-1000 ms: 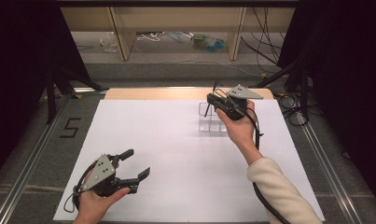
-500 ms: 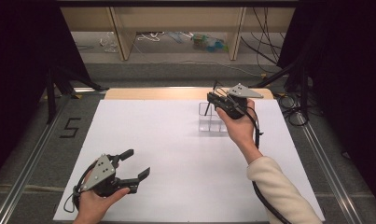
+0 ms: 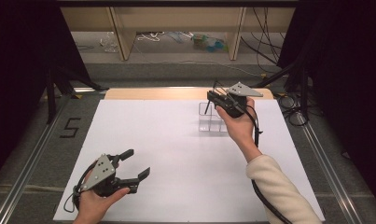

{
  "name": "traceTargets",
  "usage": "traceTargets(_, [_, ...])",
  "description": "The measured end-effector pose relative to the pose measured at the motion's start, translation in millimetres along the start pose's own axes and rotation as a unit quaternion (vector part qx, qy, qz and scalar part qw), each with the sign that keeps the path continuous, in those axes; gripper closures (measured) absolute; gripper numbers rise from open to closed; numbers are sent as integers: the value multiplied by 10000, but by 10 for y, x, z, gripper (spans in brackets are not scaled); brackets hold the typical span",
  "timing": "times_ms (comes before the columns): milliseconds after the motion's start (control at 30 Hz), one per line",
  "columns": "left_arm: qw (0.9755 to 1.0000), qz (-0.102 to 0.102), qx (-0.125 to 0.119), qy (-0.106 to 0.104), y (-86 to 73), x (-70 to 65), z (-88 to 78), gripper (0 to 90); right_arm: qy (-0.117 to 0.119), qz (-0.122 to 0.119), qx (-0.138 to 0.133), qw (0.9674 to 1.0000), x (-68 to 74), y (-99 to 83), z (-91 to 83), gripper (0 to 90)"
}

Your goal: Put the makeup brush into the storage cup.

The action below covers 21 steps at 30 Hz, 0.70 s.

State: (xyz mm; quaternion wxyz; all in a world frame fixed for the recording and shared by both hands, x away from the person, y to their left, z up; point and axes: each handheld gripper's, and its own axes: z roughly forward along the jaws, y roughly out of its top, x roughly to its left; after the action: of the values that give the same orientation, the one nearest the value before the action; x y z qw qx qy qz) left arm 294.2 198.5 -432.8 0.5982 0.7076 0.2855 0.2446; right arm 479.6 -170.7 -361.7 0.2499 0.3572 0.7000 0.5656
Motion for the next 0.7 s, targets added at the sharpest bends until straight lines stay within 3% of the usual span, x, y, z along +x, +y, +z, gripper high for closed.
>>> traceTargets(133, [10000,1,3,-2,0,0,0,173,-62,-81,-51,9999,-11,7,18,854])
traceTargets(200, [10000,0,2,-1,-1,0,1,173,-11,13,-4,10000,1,9,20,854])
traceTargets(700, [10000,45,9,-12,0,8,1,173,-105,-19,-56,9999,-32,15,63,854])
